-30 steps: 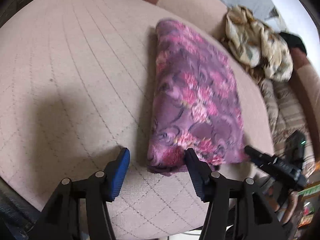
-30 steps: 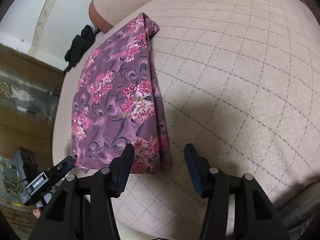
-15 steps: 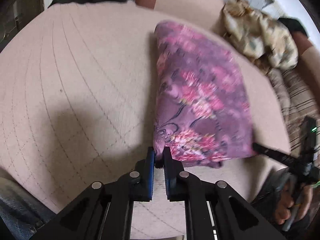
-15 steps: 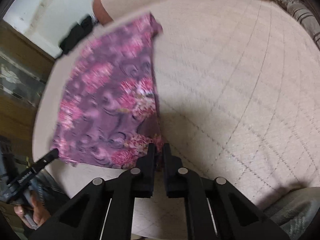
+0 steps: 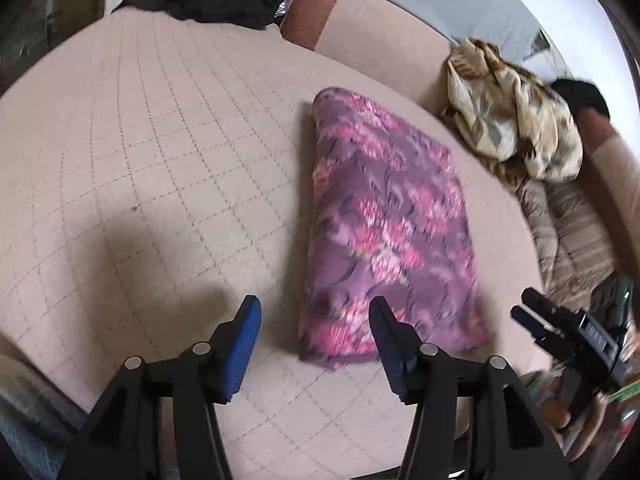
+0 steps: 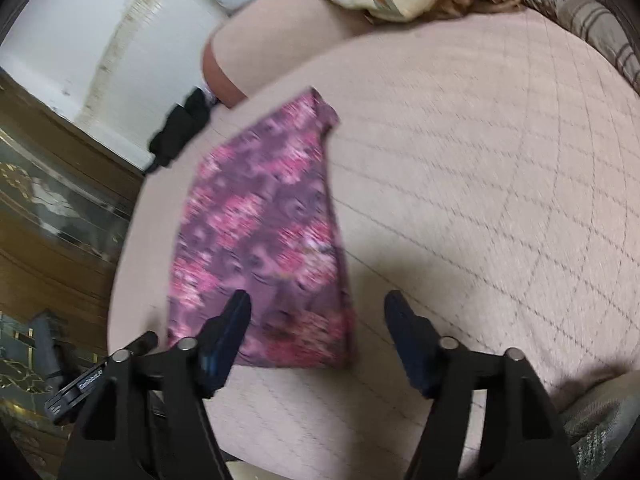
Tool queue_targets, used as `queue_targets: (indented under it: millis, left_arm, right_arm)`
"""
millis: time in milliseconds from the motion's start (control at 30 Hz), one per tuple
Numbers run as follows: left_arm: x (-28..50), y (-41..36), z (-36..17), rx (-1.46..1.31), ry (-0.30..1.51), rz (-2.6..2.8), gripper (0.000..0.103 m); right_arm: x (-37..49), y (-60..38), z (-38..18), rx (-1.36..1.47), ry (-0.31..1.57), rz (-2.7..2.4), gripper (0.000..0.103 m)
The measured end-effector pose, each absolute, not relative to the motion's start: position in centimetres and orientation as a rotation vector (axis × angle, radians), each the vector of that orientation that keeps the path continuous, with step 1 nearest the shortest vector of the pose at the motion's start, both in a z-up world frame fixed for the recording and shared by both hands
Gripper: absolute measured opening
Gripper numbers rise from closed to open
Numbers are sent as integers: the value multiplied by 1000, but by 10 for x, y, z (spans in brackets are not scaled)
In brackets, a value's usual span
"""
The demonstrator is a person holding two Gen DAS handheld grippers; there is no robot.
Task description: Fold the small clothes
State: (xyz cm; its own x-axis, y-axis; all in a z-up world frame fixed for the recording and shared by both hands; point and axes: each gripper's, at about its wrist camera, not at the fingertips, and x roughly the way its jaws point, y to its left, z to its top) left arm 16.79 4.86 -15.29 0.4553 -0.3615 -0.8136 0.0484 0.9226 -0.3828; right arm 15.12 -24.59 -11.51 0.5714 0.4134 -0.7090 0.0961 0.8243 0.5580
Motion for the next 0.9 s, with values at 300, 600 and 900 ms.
queue_targets:
  millis: [300, 600, 900]
  left_arm:
    - [270, 28, -146, -322, 1137, -302, 62]
    - [296, 34, -205, -557, 1244, -338, 51]
    - [302, 24, -200, -433, 1282, -312, 30]
  right_arm:
    - [249, -248, -109, 604, 1031, 253, 69]
    - [287, -232, -173, 565, 1174, 244, 20]
    - [295, -228, -172, 506, 1192, 215, 7]
